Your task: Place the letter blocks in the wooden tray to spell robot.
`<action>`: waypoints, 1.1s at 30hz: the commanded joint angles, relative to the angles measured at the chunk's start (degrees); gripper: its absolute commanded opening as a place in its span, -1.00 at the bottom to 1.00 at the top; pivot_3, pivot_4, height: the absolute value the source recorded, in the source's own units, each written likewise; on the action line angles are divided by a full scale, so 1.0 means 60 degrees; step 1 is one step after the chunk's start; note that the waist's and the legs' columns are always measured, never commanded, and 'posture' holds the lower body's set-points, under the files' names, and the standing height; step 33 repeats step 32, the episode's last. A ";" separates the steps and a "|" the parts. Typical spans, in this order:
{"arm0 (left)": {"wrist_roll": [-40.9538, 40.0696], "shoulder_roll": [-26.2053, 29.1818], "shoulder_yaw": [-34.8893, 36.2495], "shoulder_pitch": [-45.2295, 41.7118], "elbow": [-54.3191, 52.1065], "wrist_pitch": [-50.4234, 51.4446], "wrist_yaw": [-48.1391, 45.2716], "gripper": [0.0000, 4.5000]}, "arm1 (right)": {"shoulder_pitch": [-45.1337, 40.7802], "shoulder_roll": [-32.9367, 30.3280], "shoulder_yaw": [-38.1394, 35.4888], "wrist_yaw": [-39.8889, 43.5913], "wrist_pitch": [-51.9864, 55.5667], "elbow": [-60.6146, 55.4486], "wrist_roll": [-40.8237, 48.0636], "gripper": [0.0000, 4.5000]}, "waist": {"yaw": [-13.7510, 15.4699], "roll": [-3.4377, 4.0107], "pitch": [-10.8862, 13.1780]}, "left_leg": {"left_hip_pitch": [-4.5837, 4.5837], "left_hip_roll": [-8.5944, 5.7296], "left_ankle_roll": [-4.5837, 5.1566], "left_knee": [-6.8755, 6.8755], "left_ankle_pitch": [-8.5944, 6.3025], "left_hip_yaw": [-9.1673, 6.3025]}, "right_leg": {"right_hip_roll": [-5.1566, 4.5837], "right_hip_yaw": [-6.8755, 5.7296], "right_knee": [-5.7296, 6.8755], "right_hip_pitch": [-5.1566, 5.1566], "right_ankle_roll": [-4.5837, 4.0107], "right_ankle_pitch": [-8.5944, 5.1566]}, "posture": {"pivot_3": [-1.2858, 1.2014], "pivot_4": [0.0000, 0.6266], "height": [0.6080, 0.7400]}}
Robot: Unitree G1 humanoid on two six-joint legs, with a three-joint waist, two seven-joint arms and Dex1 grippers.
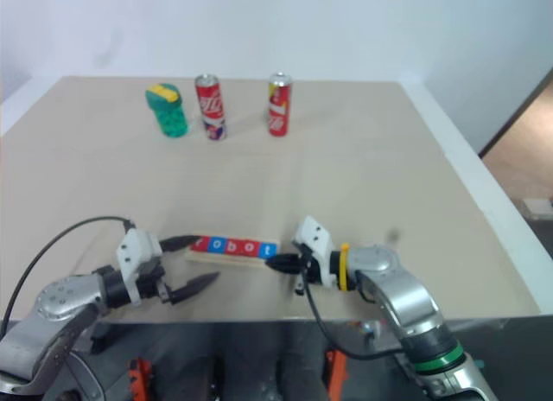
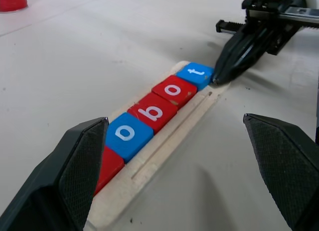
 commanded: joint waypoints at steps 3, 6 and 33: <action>-0.0018 0.0069 0.0062 0.0057 -0.0376 -0.0149 -0.0030 1.00 | -0.0285 0.0155 0.0060 0.0038 -0.0260 -0.0034 -0.0082 -0.99 | -0.0001 0.0000 0.0000 | 0.0000 0.0000 0.0000 0.0000 0.0000 0.0001 | 0.0000 0.0002 0.0000 0.0000 0.0001 0.0000 | 0.03 -0.52 1.00; 0.0002 0.0060 0.0043 0.0063 -0.0359 -0.0164 -0.0028 1.00 | -0.0353 0.0246 0.0057 -0.0003 -0.0410 0.0036 -0.0183 -0.99 | 0.0000 0.0000 0.0000 | 0.0000 0.0000 0.0000 0.0000 0.0000 0.0001 | 0.0000 0.0000 0.0000 0.0000 -0.0002 -0.0001 | 0.03 -0.52 1.00; -0.0309 0.1385 0.3186 -0.1481 0.3217 0.0055 0.0330 1.00 | -0.1998 -0.1400 -0.3062 0.1873 -0.1165 0.3201 0.1348 0.98 | 0.0001 0.0000 0.0002 | 0.0002 0.0001 0.0006 -0.0003 -0.0004 0.0002 | -0.0001 -0.0015 -0.0002 0.0006 0.0001 -0.0004 | 0.03 -0.52 1.00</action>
